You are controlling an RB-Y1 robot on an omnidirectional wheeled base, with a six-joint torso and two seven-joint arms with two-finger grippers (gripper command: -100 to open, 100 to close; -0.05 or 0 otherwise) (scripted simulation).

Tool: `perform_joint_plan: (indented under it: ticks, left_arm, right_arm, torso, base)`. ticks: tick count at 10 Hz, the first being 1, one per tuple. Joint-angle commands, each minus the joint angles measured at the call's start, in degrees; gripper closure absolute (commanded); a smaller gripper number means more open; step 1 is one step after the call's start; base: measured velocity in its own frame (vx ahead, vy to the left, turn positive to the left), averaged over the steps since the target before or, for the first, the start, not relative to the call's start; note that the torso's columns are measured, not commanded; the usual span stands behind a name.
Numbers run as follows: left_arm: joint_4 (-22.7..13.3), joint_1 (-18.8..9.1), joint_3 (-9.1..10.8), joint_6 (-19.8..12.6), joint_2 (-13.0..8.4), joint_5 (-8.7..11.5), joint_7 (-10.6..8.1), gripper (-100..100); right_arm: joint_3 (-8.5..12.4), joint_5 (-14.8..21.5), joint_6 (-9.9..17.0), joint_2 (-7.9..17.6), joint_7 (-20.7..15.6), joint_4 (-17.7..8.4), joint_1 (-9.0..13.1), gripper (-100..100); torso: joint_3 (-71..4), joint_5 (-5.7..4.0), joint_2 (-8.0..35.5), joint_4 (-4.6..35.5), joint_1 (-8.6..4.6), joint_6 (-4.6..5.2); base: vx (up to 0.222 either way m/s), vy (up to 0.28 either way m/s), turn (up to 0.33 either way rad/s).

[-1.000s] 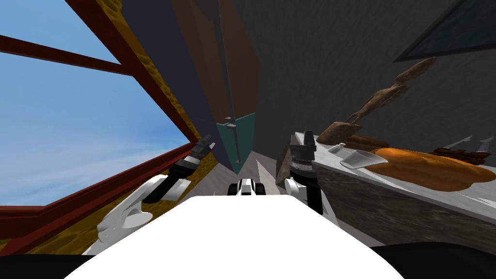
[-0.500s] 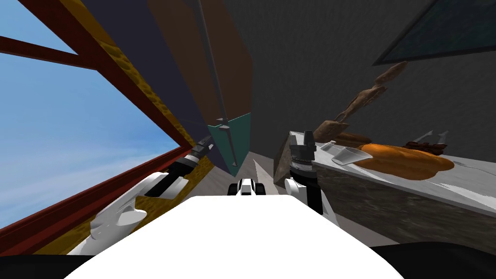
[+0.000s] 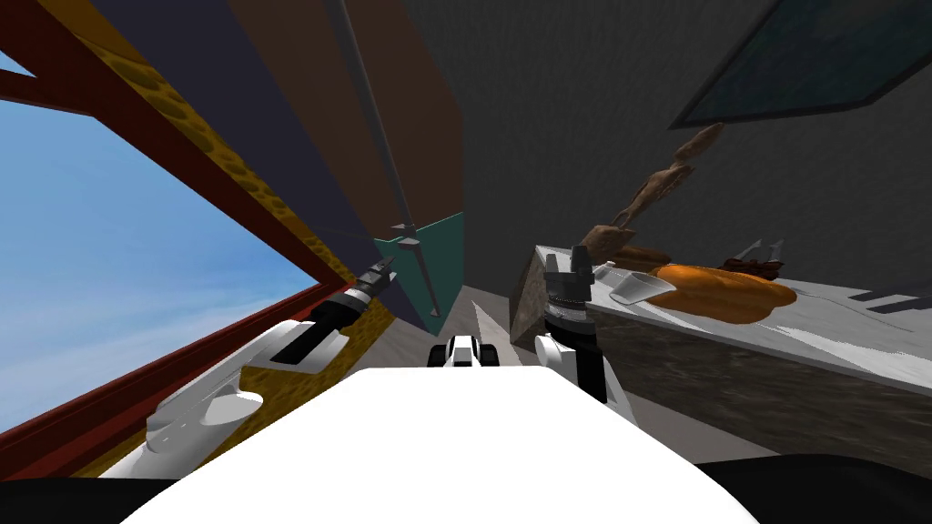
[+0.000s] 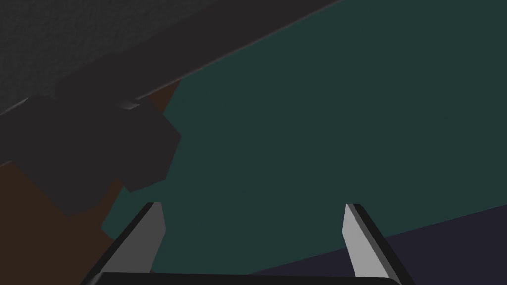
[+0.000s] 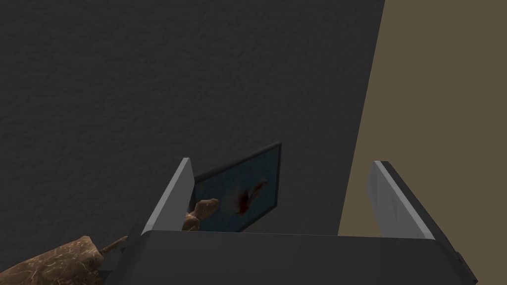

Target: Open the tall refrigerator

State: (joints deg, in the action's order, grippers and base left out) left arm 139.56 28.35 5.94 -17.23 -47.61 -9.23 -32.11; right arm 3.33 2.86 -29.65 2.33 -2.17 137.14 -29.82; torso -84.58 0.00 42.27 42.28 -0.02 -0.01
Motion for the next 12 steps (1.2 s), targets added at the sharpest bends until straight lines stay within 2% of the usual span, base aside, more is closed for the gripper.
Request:
perform_joint_plan:
  ticks: [1, 5, 6, 9, 11, 12]
  left_arm:
    - [1.54, -0.16, 0.41, -3.61, -2.32, -0.55, -1.31, -100]
    - [6.49, -0.30, 0.80, -7.19, -4.61, -1.05, -2.59, -100]
    - [6.49, -0.30, 0.80, -7.19, -4.61, -1.05, -2.59, -100]
    - [9.42, -0.36, 0.89, -8.06, -5.10, -1.15, -2.90, -100]
    - [10.29, -0.37, 0.90, -8.23, -5.19, -1.17, -2.95, -100]
    - [8.86, 0.80, -0.30, -8.51, -4.61, -1.37, -2.80, -100]
  right_arm:
    - [0.00, 0.00, 0.00, 0.00, 0.00, 0.00, 0.00, 0]
    - [0.01, 0.00, 0.00, 0.00, 0.00, 0.00, 0.00, 0]
    - [0.01, 0.00, 0.00, 0.00, 0.00, 0.00, 0.00, 0]
    - [0.00, 0.00, 0.00, 0.00, 0.00, 0.00, 0.00, 0]
    - [0.00, 0.00, 0.00, 0.00, 0.00, 0.00, 0.00, 0]
    - [0.00, 0.00, 0.00, 0.00, 0.00, 0.00, 0.00, 0]
  torso:
    - [-0.02, -0.01, -0.02, 0.00, 0.02, 0.07]
    - [-0.53, -0.41, -0.62, 0.11, -0.54, 0.52]
    - [-0.55, -0.53, -0.65, 0.23, -0.70, 0.70]
    - [-0.58, -0.70, -0.63, 0.36, -0.98, 0.83]
    - [-0.65, -0.65, -0.73, 0.32, -0.86, 0.78]
    - [-0.63, -0.62, -0.70, 0.29, -0.81, 0.74]
  base:
    - [0.022, -0.019, -0.094]
    - [0.019, -0.004, -0.069]
    - [0.006, -0.003, -0.010]
    - [0.003, -0.004, -0.013]
    - [0.003, 0.000, -0.002]
    - [-0.017, 0.009, 0.033]
